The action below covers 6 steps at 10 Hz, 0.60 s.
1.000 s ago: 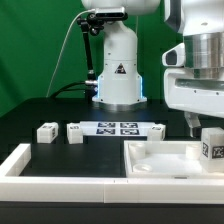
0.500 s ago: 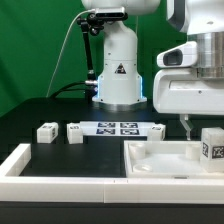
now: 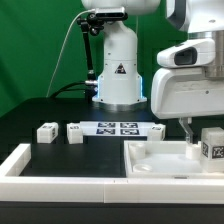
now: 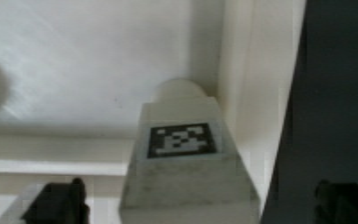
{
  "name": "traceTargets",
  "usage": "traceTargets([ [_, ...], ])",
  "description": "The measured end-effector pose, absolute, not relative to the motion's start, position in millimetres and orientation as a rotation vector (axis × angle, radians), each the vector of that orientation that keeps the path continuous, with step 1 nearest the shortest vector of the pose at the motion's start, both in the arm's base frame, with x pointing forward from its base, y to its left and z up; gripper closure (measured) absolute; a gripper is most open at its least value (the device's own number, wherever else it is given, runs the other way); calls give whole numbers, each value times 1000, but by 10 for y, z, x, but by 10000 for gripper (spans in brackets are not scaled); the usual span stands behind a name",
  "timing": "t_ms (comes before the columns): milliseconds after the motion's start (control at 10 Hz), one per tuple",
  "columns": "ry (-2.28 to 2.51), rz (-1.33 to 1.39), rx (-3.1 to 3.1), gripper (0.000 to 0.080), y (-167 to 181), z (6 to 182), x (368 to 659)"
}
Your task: Assemble one leg
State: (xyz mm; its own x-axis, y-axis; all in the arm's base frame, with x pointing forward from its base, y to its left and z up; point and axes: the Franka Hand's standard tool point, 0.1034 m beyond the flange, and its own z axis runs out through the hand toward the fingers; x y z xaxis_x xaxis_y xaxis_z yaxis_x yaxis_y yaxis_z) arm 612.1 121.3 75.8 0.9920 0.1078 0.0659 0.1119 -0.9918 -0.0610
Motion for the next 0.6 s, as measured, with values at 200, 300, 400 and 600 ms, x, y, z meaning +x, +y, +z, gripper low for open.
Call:
traceTargets([
  [200,-175,-96,-3071,284,1209,757,6121],
  [300,-175,-96,-3071,423,1209,758,6122],
  [400,-172,-97,-3072,508,1193,757,6124],
  [600,-90,-93,-3074,508,1191,757,6123],
])
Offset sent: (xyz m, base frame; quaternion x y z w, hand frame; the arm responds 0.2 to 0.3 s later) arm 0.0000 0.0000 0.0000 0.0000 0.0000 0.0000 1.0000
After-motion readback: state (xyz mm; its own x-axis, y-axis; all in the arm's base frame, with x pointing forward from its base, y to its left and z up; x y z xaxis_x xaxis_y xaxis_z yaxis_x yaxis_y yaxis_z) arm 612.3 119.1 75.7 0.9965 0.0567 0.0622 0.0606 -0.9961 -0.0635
